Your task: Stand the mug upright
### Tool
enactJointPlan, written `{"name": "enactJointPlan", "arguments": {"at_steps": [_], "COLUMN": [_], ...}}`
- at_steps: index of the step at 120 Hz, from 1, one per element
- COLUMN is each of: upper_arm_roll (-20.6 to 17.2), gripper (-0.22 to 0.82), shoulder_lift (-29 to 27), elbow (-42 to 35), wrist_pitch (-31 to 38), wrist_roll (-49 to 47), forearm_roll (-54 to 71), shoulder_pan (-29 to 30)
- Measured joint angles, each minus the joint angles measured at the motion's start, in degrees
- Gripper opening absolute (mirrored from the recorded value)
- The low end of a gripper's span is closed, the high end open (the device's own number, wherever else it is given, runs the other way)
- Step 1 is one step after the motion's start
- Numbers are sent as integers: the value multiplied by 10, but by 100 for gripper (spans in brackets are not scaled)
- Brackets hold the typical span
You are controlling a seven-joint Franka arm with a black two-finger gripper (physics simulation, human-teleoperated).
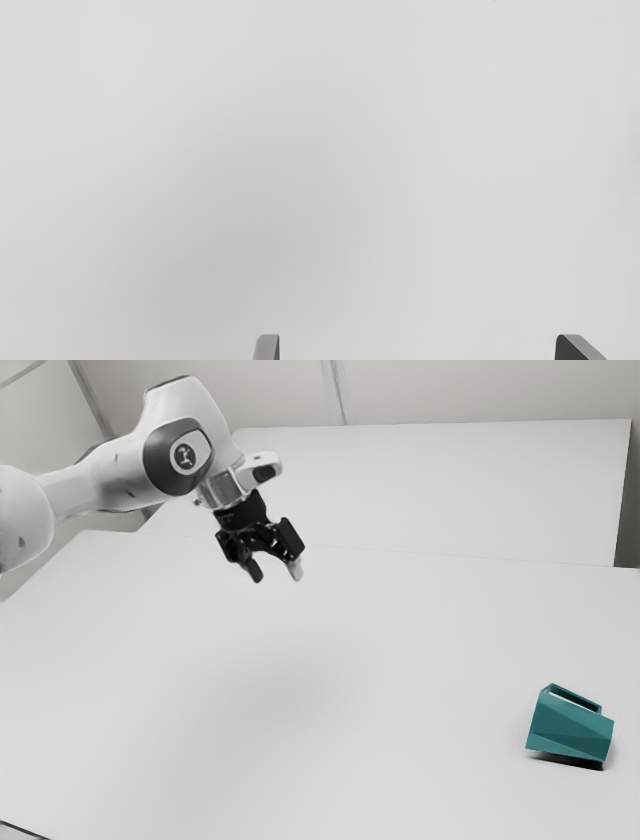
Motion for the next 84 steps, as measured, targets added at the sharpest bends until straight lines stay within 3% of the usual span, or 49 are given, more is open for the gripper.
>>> {"name": "enactJointPlan", "arguments": {"at_steps": [19,54,84], "upper_arm_roll": [-44,-118,-139], "gripper": [60,60,60], "shoulder_lift": [15,80,132], "elbow": [-45,-55,-51], "wrist_pitch": [41,161,262], "wrist_roll": [-25,-78,-125], "forearm_roll": [-105,-186,-267], "shoulder_pan": [26,-17,-63]}}
